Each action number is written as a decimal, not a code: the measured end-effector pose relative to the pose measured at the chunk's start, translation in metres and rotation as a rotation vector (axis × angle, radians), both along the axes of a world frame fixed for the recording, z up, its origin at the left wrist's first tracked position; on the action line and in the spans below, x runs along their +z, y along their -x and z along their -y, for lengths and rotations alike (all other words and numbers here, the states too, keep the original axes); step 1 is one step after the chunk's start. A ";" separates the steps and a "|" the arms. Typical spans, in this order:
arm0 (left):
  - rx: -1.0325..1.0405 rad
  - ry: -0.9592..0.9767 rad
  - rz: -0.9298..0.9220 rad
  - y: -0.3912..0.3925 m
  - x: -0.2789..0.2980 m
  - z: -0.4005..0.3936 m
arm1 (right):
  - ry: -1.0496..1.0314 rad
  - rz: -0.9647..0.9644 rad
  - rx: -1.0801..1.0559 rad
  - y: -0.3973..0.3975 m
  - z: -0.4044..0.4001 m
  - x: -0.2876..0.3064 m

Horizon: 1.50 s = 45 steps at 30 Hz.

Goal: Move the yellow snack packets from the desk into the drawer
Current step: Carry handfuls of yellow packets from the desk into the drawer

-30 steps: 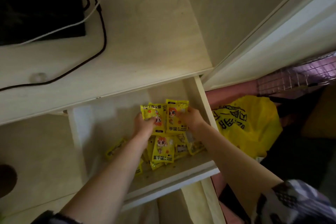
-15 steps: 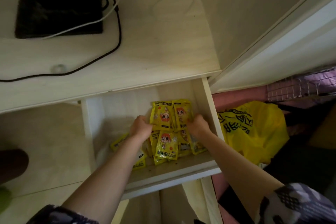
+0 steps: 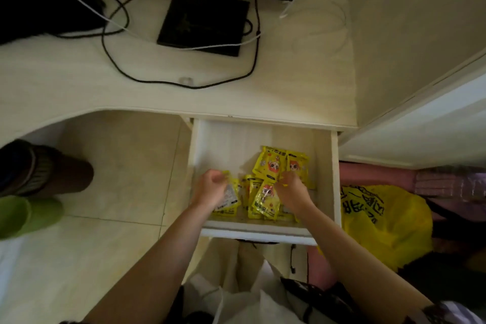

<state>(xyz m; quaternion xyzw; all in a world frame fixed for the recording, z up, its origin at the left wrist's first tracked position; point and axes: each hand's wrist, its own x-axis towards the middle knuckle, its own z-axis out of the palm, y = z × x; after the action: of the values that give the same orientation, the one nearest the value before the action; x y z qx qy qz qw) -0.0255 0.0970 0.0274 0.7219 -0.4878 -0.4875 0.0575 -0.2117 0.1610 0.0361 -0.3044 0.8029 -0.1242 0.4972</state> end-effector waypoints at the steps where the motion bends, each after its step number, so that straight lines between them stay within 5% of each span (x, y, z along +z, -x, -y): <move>1: 0.034 0.016 -0.006 -0.008 0.007 -0.004 | 0.024 0.002 0.024 -0.006 0.002 0.003; 18: 0.406 0.170 0.056 -0.182 0.053 -0.064 | 0.215 -0.080 0.732 -0.193 0.054 0.048; 32: 0.535 0.269 0.187 -0.388 0.062 -0.057 | 0.235 0.013 0.765 -0.393 0.109 0.052; 45: 0.645 0.360 0.250 -0.494 0.066 0.051 | 0.358 0.005 0.832 -0.515 0.237 0.065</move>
<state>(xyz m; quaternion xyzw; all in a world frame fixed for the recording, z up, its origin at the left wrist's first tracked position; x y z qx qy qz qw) 0.4688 0.0464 0.0937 0.8704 -0.3168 -0.2590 0.2737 0.3030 -0.0761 0.1014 -0.6819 0.5772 -0.0514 0.4463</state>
